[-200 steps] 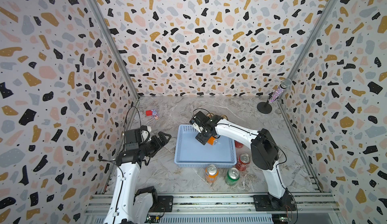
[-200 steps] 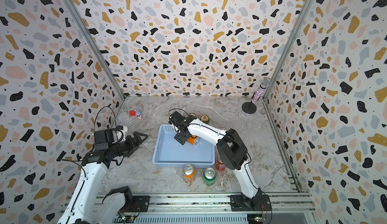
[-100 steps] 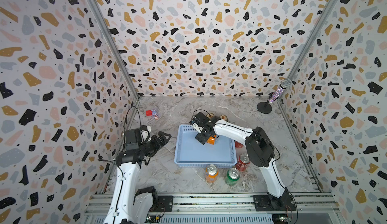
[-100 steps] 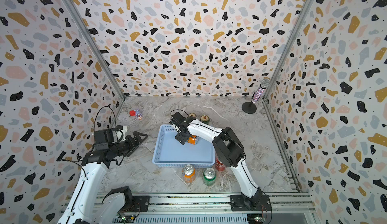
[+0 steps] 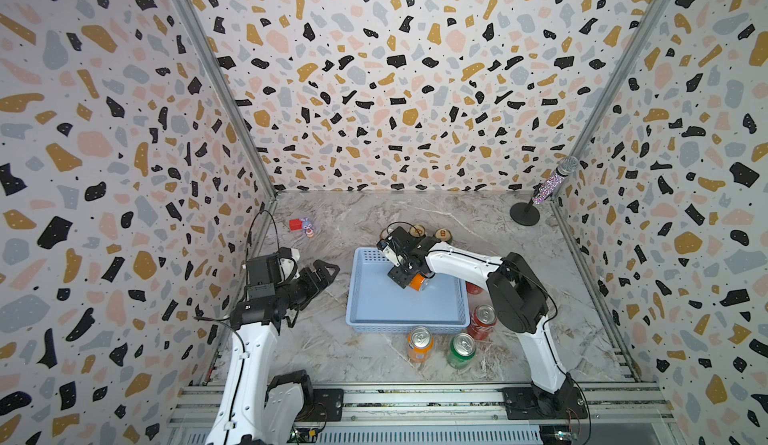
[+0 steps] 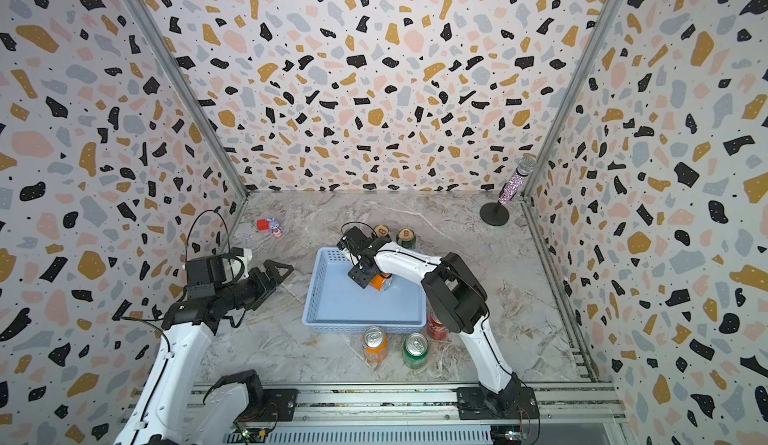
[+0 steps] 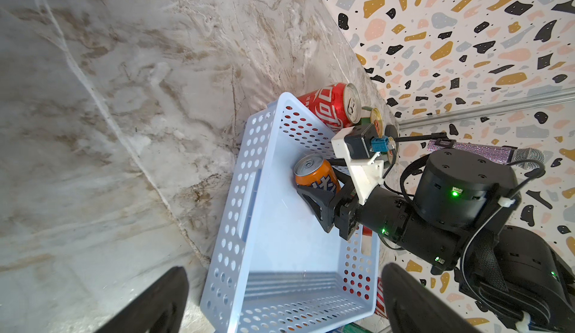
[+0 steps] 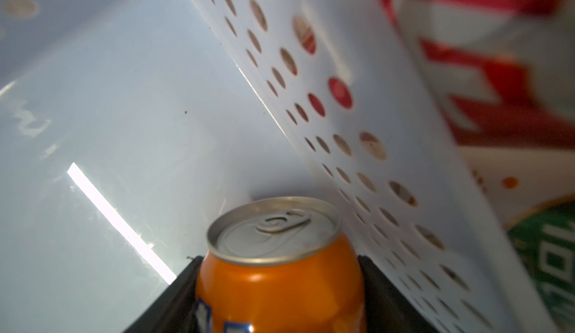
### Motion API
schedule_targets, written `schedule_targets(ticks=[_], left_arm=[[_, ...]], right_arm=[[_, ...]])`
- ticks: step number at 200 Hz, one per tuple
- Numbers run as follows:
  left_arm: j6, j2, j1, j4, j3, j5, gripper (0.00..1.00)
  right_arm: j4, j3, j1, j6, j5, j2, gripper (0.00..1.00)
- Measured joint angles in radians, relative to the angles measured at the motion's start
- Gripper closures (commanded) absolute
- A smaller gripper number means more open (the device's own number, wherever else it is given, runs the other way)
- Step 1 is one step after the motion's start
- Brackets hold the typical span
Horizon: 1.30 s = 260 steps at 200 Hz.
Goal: Take out the drinks from the basket
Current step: Pick up the drink from the basket.
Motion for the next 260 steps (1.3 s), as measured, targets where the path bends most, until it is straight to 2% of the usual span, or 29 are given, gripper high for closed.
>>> schedule_targets(ticks=[44,72,117,163,260], left_arm=[[0.0,-0.002,0.0,0.001,-0.003,0.0,0.0],[-0.009,-0.01,0.0,0.0,-0.004,0.002,0.0],[-0.049,-0.058,0.0,0.0,-0.004,0.018,0.0],[-0.093,-0.113,0.0,0.0,-0.004,0.053,0.0],[-0.123,-0.193,0.0,-0.01,-0.05,0.078,0.0]], right_arm=[[0.078,-0.071,0.0,0.015,-0.018,-0.04,0.91],[0.113,-0.15,0.002,0.042,-0.074,-0.099,1.0],[0.16,-0.265,0.01,0.106,-0.172,-0.225,1.0],[0.308,-0.34,0.014,0.179,-0.224,-0.369,1.0],[0.674,-0.605,0.043,0.367,-0.32,-0.477,1.0]])
